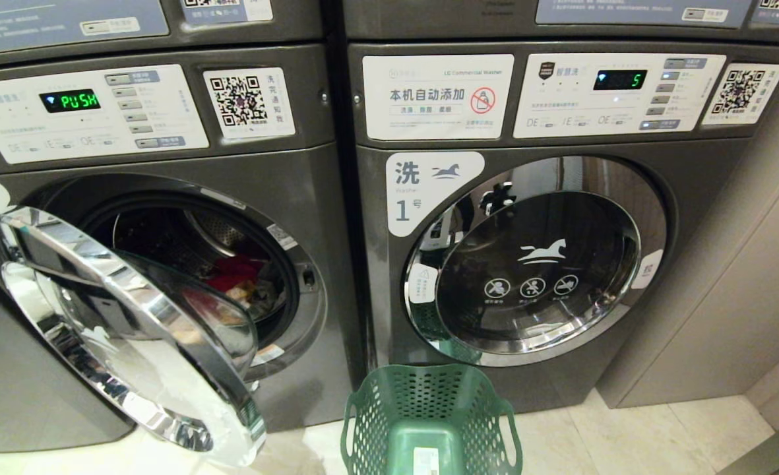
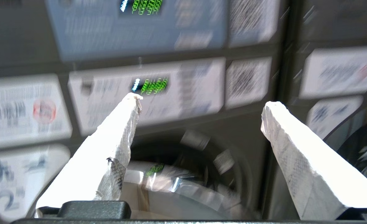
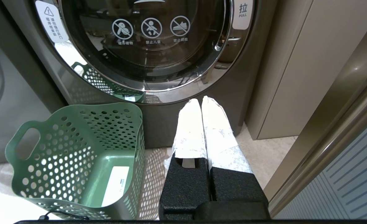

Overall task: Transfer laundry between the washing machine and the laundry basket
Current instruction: Open the lid of the washing machine

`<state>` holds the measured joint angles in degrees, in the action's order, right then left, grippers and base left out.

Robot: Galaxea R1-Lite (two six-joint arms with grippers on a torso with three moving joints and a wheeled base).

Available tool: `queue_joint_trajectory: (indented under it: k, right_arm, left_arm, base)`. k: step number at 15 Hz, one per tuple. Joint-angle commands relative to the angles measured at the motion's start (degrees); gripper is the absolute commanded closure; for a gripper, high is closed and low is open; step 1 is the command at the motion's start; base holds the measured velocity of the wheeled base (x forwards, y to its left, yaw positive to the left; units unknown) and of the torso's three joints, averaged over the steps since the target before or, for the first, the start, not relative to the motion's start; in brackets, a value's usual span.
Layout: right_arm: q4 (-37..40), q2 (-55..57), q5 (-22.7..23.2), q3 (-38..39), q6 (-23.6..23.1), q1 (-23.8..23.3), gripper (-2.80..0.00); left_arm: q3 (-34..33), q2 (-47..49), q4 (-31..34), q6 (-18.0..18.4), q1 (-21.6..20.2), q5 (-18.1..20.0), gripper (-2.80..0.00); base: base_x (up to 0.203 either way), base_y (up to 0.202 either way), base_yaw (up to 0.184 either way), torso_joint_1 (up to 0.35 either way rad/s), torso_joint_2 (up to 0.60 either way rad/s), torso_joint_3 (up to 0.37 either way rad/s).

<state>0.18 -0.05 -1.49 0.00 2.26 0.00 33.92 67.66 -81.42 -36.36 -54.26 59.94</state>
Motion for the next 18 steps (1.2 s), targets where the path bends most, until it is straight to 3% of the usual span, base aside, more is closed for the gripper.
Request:
queue_joint_trajectory:
  k: [1, 2, 3, 5, 7, 9, 11, 12, 13, 14, 15, 16, 17, 18]
  right_arm:
    - [0.0, 0.0, 0.0, 0.0, 0.0, 0.0, 0.00]
    - [0.0, 0.0, 0.0, 0.0, 0.0, 0.0, 0.00]
    - [0.0, 0.0, 0.0, 0.0, 0.0, 0.0, 0.00]
    - [0.0, 0.0, 0.0, 0.0, 0.0, 0.0, 0.00]
    - [0.0, 0.0, 0.0, 0.0, 0.0, 0.0, 0.00]
    - [0.0, 0.0, 0.0, 0.0, 0.0, 0.0, 0.00]
    - [0.0, 0.0, 0.0, 0.0, 0.0, 0.0, 0.00]
    - [0.0, 0.0, 0.0, 0.0, 0.0, 0.0, 0.00]
    - [0.0, 0.0, 0.0, 0.0, 0.0, 0.0, 0.00]
    - [0.0, 0.0, 0.0, 0.0, 0.0, 0.0, 0.00]
    - [0.0, 0.0, 0.0, 0.0, 0.0, 0.0, 0.00]
    - [0.0, 0.0, 0.0, 0.0, 0.0, 0.0, 0.00]
    - [0.0, 0.0, 0.0, 0.0, 0.0, 0.0, 0.00]
    - [0.0, 0.0, 0.0, 0.0, 0.0, 0.0, 0.00]
  left_arm:
    - [4.4, -14.3, 7.2, -6.5, -2.3, 0.4, -2.80]
    - [5.8, -17.1, 12.8, -8.2, -0.3, 0.4, -2.80]
    - [7.4, -18.5, 17.9, -9.2, 2.8, 0.3, 0.00]
    - [9.9, -20.2, 25.9, -9.0, 8.7, 0.0, 0.00]
    - [11.7, -21.1, 36.6, -5.1, 15.1, 0.0, 0.00]
    - [12.7, -21.4, 49.7, -1.1, 25.9, -1.3, 0.00]
    - [12.3, -21.4, 59.8, 6.2, 38.4, -6.8, 0.00]
    - [10.9, -21.3, 63.5, 11.2, 45.6, -11.4, 0.00]
    - [8.6, -20.7, 66.0, 18.6, 52.6, -18.4, 0.00]
    - [5.7, -19.9, 67.6, 29.0, 57.7, -28.0, 0.00]
    - [3.3, -19.0, 68.3, 37.6, 60.7, -40.4, 0.00]
    - [1.7, -17.7, 68.6, 43.2, 62.4, -51.8, 0.00]
    - [0.7, -15.2, 68.6, 46.3, 63.3, -59.1, 0.00]
    - [0.1, -11.2, 68.6, 47.9, 63.0, -63.5, 0.00]
  base:
    - [0.000, 0.000, 0.000, 0.000, 0.00, 0.000]
    - [0.000, 0.000, 0.000, 0.000, 0.00, 0.000]
    - [0.000, 0.000, 0.000, 0.000, 0.00, 0.000]
    - [0.000, 0.000, 0.000, 0.000, 0.00, 0.000]
    - [0.000, 0.000, 0.000, 0.000, 0.00, 0.000]
    - [0.000, 0.000, 0.000, 0.000, 0.00, 0.000]
    - [0.000, 0.000, 0.000, 0.000, 0.00, 0.000]
    - [0.000, 0.000, 0.000, 0.000, 0.00, 0.000]
    - [0.000, 0.000, 0.000, 0.000, 0.00, 0.000]
    - [0.000, 0.000, 0.000, 0.000, 0.00, 0.000]
    - [0.000, 0.000, 0.000, 0.000, 0.00, 0.000]
    - [0.000, 0.000, 0.000, 0.000, 0.00, 0.000]
    - [0.000, 0.000, 0.000, 0.000, 0.00, 0.000]
    - [0.000, 0.000, 0.000, 0.000, 0.00, 0.000]
